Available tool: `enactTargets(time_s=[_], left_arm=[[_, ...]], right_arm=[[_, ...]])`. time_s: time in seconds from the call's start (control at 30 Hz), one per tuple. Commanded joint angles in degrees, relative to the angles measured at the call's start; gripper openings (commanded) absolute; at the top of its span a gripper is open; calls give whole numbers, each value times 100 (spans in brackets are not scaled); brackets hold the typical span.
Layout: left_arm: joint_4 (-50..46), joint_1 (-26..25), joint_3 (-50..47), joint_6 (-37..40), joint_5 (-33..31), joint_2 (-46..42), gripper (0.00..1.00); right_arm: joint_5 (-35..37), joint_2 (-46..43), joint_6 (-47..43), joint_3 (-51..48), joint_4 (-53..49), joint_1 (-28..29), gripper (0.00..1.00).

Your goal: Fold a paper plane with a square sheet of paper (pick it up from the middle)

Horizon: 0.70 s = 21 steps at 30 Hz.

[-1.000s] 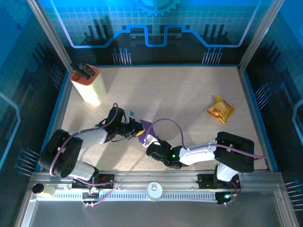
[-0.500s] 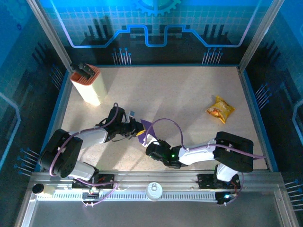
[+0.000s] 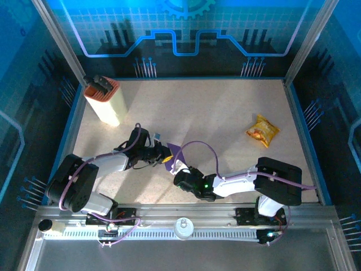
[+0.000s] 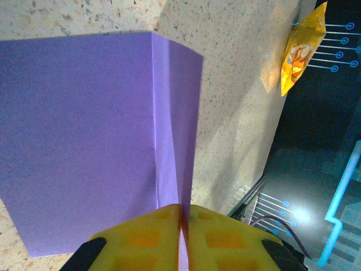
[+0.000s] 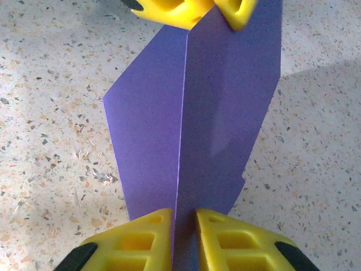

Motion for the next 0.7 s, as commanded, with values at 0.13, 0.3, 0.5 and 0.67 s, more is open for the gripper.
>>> enactTargets(time_s=[0.13, 0.3, 0.5, 0.67], left_arm=[[-120, -38, 143, 108, 27, 19, 12], [-139, -37, 143, 109, 16, -3, 13], [-201, -37, 160, 130, -29, -29, 18], [-465, -37, 133, 120, -328, -303, 52]], right_arm=[[64, 49, 160, 17, 14, -75, 13], [15, 25, 277, 6, 31, -118, 9], [-229, -21, 388, -38, 134, -187, 5], [-734, -189, 622, -238, 440, -390, 3]])
